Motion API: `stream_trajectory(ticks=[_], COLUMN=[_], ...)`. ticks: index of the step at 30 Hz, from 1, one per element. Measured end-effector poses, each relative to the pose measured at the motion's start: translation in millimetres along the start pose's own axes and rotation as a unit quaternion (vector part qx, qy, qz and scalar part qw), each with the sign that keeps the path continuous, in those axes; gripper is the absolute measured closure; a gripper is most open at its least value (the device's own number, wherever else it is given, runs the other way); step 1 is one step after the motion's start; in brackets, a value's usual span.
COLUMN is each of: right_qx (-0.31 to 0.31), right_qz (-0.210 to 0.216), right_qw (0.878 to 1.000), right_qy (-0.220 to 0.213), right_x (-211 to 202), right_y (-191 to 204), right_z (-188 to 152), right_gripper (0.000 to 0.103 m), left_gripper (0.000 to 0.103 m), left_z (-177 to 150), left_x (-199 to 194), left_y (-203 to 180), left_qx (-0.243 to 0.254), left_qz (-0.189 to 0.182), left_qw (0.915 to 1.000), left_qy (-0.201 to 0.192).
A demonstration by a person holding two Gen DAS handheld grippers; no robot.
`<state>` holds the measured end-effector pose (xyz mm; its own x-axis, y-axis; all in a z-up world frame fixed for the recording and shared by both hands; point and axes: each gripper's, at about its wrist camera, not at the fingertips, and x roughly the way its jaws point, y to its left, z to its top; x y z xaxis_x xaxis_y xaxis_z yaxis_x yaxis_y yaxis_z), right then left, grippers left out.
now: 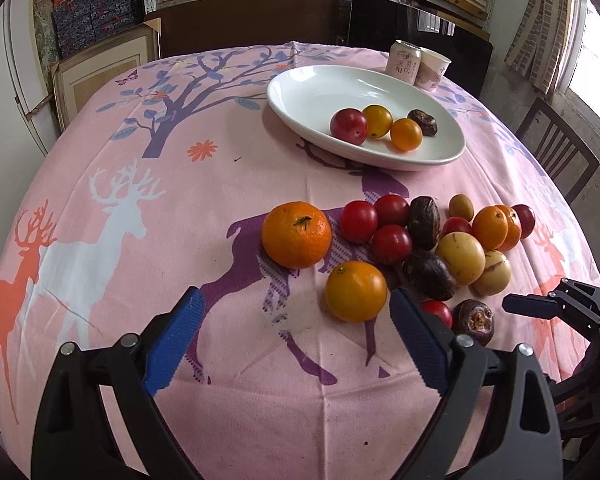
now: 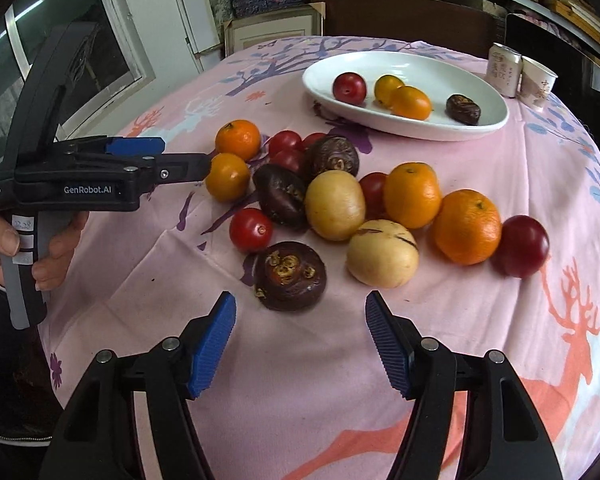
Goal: Organize fruits
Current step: 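Grasp a dark brown fruit with the right gripper while the left gripper grasps an orange tomato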
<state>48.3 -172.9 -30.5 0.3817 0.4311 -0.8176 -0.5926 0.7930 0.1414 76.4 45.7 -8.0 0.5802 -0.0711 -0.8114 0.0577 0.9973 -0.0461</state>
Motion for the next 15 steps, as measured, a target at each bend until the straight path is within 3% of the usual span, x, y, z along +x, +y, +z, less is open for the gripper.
stream_trajectory(ticks=[6,15], right_qx=[-0.029,-0.013], right_qz=[-0.032,-0.009], right_qw=[0.999,1.000], right_qy=[-0.004,-0.015], right_x=[19.0,3.5], right_y=[13.9,-2.8], right_z=[13.6,1.0], right_gripper=[0.060,0.062], left_gripper=[0.012,0.015], left_z=[-5.5,-2.7], left_x=[8.5,22.6], left_y=[0.8,-13.6], left_qx=[0.005,0.016], left_qz=[0.003,-0.015], left_qw=[0.9999,0.9993], left_qy=[0.014,0.030])
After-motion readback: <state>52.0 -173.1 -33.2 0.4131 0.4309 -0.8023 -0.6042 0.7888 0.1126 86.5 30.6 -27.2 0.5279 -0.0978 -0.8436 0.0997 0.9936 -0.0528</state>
